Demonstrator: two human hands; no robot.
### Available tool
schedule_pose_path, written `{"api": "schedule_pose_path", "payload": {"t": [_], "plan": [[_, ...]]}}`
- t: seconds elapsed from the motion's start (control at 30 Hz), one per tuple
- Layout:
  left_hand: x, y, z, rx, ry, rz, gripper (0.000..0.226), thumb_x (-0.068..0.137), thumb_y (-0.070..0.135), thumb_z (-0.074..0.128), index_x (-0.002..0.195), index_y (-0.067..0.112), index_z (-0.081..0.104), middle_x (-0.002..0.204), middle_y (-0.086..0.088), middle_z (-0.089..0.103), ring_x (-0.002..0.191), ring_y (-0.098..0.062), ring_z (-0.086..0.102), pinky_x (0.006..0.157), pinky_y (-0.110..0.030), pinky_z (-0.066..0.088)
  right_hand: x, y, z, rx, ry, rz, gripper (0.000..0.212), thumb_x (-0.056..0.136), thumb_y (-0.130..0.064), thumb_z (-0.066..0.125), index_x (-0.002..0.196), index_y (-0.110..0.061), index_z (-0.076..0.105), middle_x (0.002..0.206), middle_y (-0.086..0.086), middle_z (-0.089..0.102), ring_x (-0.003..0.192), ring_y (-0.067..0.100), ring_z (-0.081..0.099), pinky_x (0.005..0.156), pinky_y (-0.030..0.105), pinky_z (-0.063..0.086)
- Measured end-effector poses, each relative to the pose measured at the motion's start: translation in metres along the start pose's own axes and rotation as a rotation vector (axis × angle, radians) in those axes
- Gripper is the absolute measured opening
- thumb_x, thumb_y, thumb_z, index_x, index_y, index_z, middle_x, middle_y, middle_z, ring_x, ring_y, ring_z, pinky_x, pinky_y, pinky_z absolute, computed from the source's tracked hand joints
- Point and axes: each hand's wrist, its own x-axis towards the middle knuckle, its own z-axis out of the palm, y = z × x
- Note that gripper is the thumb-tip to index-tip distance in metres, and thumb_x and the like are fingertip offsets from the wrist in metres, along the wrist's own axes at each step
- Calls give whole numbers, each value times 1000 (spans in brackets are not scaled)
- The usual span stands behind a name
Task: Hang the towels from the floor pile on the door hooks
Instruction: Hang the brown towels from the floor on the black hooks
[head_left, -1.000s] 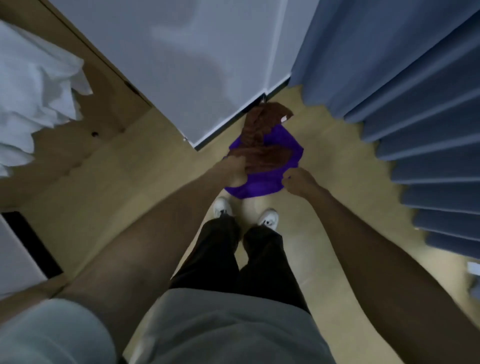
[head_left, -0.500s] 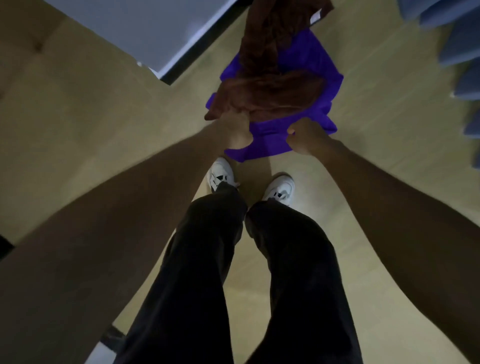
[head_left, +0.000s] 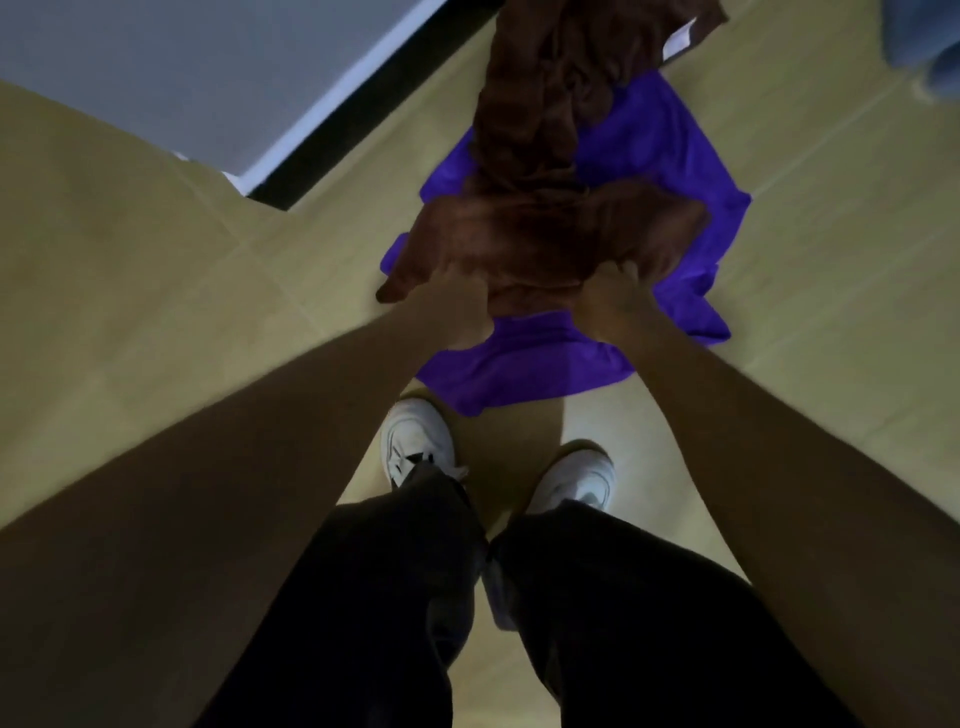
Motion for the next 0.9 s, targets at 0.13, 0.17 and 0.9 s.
{"api": "schedule_pose_path", "payload": {"t": [0.13, 0.17, 0.9], "plan": [[-49, 10, -4, -1, -44, 27, 40, 89, 12, 52, 124, -5, 46, 129, -27, 49, 114, -39, 52, 86, -38, 43, -41, -9, -24, 124, 158, -48, 35, 87, -13, 50, 113, 9, 59, 119, 26, 56, 115, 40, 47, 95, 42, 42], [-66, 15, -10, 5, -52, 18, 40, 90, 13, 50, 125, -4, 45, 132, -26, 46, 115, -39, 51, 87, -39, 44, -57, -12, -35, 169, 173, -62, 32, 85, -11, 50, 107, 9, 63, 112, 25, 61, 109, 40, 52, 91, 41, 44], [-500, 172, -417, -310, 486, 159, 23, 89, 5, 43, 110, 0, 49, 113, -25, 60, 104, -39, 56, 76, -32, 38, -514, -24, -488, 721, 570, -475, 26, 76, -3, 52, 100, -12, 57, 101, 4, 55, 89, 17, 52, 76, 23, 38]]}}
